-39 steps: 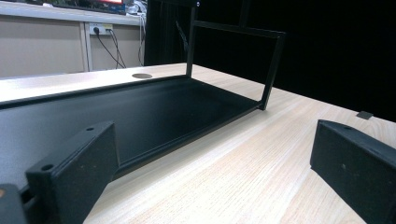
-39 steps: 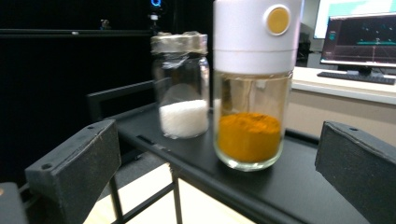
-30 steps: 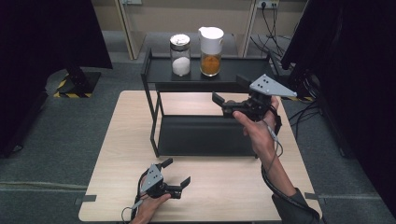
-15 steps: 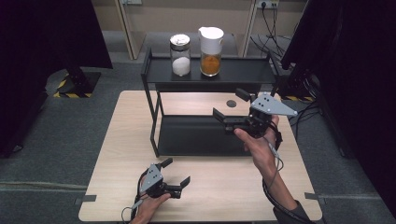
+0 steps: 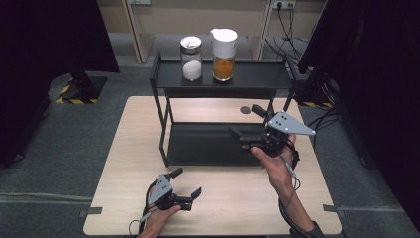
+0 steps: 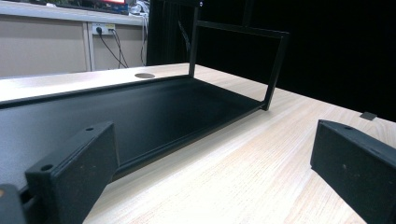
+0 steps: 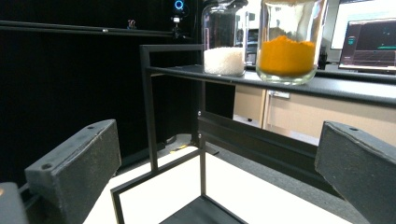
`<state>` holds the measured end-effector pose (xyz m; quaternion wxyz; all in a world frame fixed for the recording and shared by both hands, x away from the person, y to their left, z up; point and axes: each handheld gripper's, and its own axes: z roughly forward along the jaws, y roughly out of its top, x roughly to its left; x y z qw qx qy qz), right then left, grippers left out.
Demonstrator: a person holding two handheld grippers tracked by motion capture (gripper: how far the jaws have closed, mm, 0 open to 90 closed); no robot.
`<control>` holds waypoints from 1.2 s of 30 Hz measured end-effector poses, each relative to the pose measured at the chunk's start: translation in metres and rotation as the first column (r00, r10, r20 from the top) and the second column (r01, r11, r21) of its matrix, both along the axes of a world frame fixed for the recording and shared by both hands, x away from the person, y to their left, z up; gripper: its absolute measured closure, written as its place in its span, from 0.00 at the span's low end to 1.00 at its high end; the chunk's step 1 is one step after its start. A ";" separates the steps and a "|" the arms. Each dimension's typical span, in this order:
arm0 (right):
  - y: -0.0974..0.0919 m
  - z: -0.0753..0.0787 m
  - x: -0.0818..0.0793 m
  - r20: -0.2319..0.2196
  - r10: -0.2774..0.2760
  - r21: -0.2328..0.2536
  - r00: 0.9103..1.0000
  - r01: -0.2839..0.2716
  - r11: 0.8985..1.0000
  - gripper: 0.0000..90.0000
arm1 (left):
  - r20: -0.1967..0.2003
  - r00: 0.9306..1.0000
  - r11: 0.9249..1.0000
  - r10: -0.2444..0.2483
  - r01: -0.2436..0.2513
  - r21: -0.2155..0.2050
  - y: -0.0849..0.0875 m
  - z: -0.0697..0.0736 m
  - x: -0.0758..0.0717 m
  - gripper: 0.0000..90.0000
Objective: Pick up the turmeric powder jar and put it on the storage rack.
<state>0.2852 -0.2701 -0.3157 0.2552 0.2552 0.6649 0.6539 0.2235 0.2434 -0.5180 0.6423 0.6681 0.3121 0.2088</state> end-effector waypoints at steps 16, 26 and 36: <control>-0.004 -0.040 -0.017 0.001 0.002 0.003 1.000 -0.002 1.000 0.01 | 0.001 1.000 1.000 0.006 -0.006 -0.001 0.001 0.000 0.000 0.00; -0.007 -0.066 -0.025 -0.030 0.007 -0.003 1.000 -0.007 1.000 0.01 | -0.001 1.000 1.000 0.012 -0.012 -0.003 0.002 0.000 0.000 0.00; -0.011 -0.096 -0.031 -0.084 0.004 0.016 0.996 -0.003 1.000 0.01 | 0.003 1.000 1.000 0.025 -0.025 -0.003 0.003 0.000 0.001 0.00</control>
